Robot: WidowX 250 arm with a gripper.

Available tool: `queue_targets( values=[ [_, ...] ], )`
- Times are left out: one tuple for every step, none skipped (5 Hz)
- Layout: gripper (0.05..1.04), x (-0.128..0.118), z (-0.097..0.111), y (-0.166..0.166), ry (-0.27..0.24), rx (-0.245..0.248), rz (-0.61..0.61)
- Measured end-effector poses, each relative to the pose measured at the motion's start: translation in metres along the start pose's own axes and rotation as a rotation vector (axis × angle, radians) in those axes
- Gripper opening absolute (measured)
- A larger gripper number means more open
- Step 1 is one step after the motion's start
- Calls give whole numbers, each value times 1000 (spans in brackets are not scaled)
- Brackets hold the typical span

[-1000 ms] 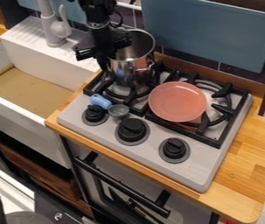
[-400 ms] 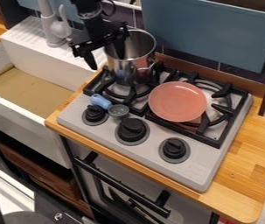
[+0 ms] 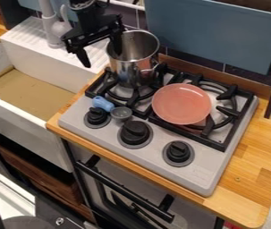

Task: Move the silver pot in the middle left burner

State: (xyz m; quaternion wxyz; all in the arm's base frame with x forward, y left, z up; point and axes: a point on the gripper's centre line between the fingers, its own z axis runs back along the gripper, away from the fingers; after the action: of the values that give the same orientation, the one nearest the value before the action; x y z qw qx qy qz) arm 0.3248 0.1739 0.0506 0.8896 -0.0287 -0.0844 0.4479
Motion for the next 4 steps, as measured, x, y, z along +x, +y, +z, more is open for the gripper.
queue_targets(
  values=[
    [997, -10, 5, 17, -6, -14, -78],
    [997, -21, 6, 25, 8, -35, -104],
    [997, -30, 8, 28, -5, -44, -108],
    [997, -36, 1, 25, -24, -26, -83]
  ],
)
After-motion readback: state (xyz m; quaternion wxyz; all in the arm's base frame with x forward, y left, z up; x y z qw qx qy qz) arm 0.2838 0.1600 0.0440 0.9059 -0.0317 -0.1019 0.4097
